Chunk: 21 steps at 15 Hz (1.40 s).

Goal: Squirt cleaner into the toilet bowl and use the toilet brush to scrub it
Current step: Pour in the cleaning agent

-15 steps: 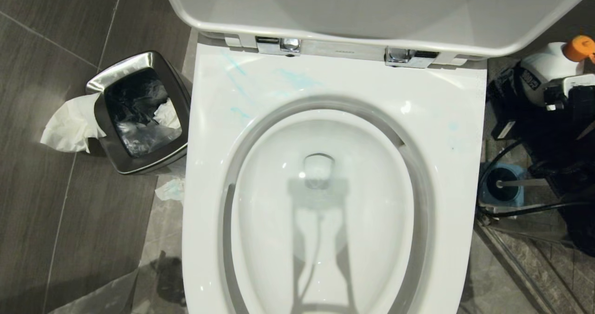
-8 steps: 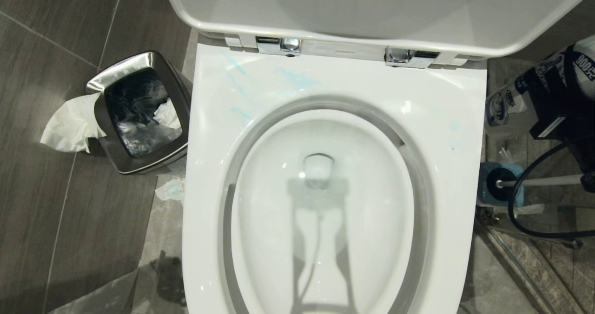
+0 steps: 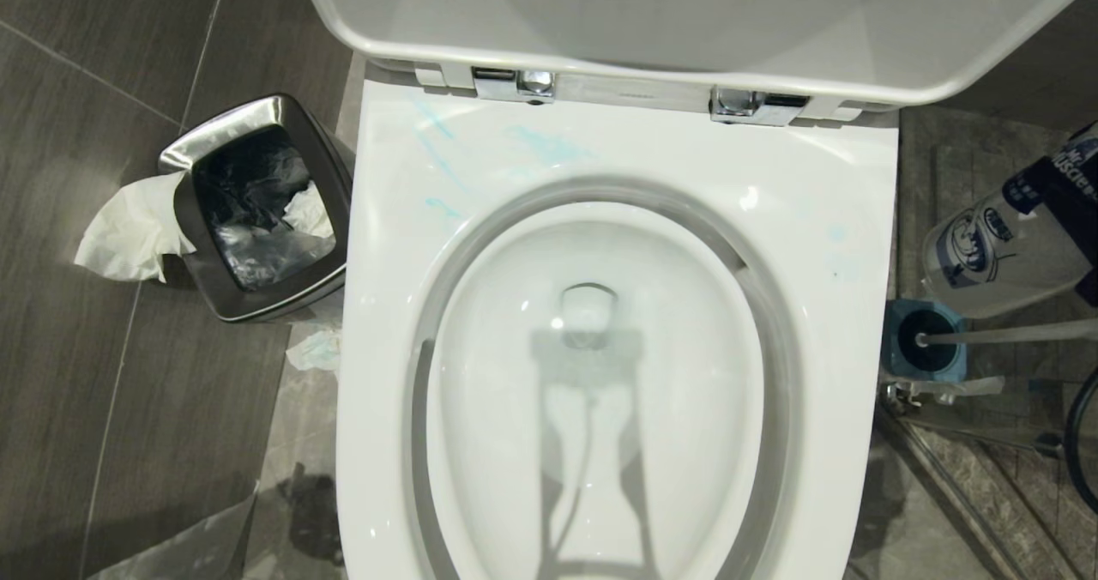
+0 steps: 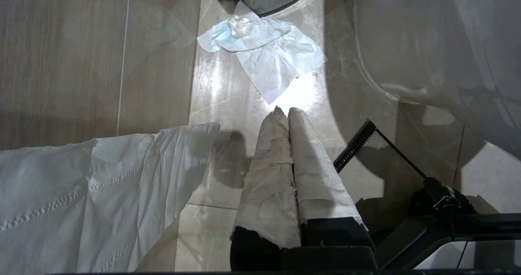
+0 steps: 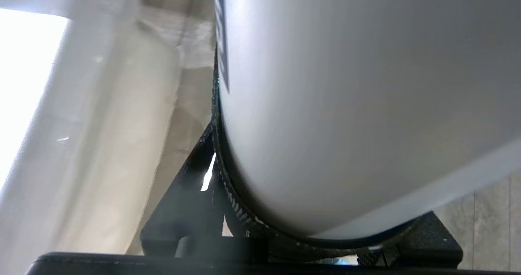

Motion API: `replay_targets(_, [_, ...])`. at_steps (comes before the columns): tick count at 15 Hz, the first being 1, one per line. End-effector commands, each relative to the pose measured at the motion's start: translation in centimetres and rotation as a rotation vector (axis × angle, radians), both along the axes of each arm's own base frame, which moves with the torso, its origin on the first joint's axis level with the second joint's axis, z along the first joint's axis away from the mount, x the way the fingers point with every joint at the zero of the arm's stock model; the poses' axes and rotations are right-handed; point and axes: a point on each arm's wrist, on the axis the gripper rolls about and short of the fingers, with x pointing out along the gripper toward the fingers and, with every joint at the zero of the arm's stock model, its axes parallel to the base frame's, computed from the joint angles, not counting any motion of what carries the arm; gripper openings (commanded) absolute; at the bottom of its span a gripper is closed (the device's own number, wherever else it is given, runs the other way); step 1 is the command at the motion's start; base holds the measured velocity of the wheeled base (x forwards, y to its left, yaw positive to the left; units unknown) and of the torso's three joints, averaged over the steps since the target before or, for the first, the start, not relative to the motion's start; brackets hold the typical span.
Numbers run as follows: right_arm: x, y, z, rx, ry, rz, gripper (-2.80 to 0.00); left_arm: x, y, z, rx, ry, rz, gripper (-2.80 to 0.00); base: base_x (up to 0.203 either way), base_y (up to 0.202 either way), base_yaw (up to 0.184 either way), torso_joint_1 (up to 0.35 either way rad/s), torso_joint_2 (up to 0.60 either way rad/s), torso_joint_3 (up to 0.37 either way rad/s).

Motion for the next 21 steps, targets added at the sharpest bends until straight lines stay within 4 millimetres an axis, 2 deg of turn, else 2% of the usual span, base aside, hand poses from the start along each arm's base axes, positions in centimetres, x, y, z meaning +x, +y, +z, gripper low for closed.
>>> replay_targets(1, [-3.6, 0.2, 1.5, -0.008, -0.038, 0.026, -2.8, 0.0, 0.0, 0.0, 0.0, 0.003, 0.0, -2.8, 0.0, 0.0, 0.0, 0.0, 0.0, 0.0])
replay_targets(5, [-8.5, 0.4, 1.7, -0.018, 0.075, 0.058, -2.8, 0.0, 0.0, 0.0, 0.0, 0.003, 0.0, -2.8, 0.0, 0.0, 0.0, 0.0, 0.0, 0.0])
replay_targets(7, [-10.2, 0.4, 1.6, -0.032, 0.108, 0.058, -2.8, 0.0, 0.0, 0.0, 0.002, 0.003, 0.0, -2.8, 0.0, 0.0, 0.0, 0.0, 0.0, 0.0])
replay_targets(17, [-10.3, 0.4, 2.0, -0.062, 0.115, 0.056, -2.8, 0.0, 0.0, 0.0, 0.003, 0.003, 0.0, -2.8, 0.0, 0.0, 0.0, 0.0, 0.0, 0.0])
replay_targets(21, [-10.2, 0.4, 2.0, -0.062, 0.113, 0.055, -2.8, 0.0, 0.0, 0.0, 0.003, 0.003, 0.0, -2.8, 0.0, 0.0, 0.0, 0.004, 0.0, 0.125])
